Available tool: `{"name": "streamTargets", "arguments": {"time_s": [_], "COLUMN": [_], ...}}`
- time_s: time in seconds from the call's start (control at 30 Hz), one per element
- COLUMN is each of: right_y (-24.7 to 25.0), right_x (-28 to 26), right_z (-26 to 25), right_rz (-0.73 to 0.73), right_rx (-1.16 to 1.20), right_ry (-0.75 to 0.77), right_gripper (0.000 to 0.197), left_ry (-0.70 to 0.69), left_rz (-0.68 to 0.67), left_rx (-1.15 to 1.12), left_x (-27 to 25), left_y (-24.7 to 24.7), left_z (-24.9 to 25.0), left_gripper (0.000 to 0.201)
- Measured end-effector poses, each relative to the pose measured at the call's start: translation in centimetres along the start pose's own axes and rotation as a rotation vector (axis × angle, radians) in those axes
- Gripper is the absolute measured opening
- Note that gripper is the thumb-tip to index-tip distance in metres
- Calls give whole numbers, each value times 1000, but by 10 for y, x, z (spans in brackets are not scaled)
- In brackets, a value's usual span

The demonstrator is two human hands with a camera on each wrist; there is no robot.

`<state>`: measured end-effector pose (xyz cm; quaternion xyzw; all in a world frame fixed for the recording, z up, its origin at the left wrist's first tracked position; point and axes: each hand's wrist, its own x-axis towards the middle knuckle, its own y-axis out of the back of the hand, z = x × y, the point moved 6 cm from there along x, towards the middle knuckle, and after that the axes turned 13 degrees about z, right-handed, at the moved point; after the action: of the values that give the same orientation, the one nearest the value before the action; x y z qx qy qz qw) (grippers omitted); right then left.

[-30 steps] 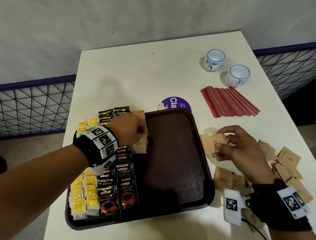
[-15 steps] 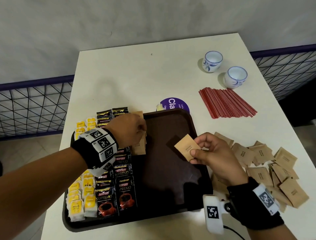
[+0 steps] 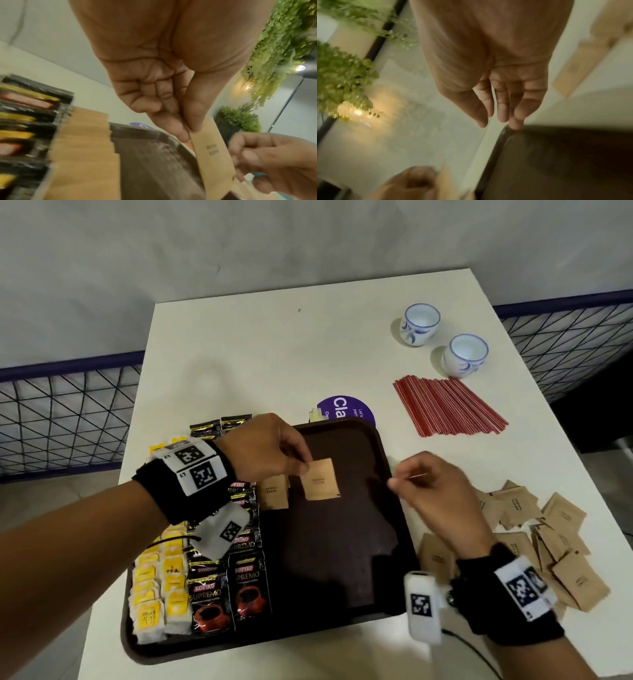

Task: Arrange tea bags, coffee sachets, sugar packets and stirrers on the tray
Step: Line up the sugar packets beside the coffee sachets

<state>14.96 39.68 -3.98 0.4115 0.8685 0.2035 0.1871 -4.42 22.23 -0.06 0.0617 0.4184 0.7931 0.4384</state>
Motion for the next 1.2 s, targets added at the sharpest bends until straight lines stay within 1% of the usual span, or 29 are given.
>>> {"name": "streamTargets", "arguments": {"time_s": [0.07, 0.13, 0.2, 0.27, 0.4, 0.53, 0.63, 0.7, 0.8, 0.87, 1.0, 1.1, 1.2], "right_y": [27, 42, 47, 45, 35, 30, 30, 32, 36, 40, 48, 51, 43], "right_x": [15, 26, 34, 37, 42, 47, 50, 50, 47, 45, 42, 37, 30], "right_z": [11, 26, 37, 44, 55, 65, 65, 61, 49, 42, 28, 18, 13], "right_rz": [80, 71, 56, 25, -22, -41, -32, 5, 66, 85, 84, 78, 27], "right_rx": [-262, -444, -534, -590, -658, -715, -691, -646, -562, -496, -386, -189, -48], "right_ry": [60, 58, 46, 30, 4, 9, -3, -4, 71, 88, 45, -26, -94], "right_gripper": [16, 33, 48, 54, 56, 47, 34, 28, 18, 11, 10, 10, 12], "left_ry": [57, 85, 76, 66, 72, 82, 76, 60, 21, -11, -52, -79, -89], "left_rz": [9, -10, -51, -68, -69, -53, -25, -6, 6, -1, -20, -29, -26], "left_rx": [37, 79, 144, 202, 255, 256, 340, 402, 476, 508, 582, 646, 704], "left_x": [0, -2, -6, -8, -10, -11, -12, -13, -13, -12, -12, -13, -12], "left_y": [8, 10, 6, 0, -5, -7, -8, -8, -9, -10, -11, -12, -12], "left_z": [-15, -26, -33, -37, -41, -43, -47, -47, -49, -49, -49, -48, -47], "left_gripper": [12, 14, 15, 12, 10, 10, 9, 9, 13, 16, 19, 20, 21]}}
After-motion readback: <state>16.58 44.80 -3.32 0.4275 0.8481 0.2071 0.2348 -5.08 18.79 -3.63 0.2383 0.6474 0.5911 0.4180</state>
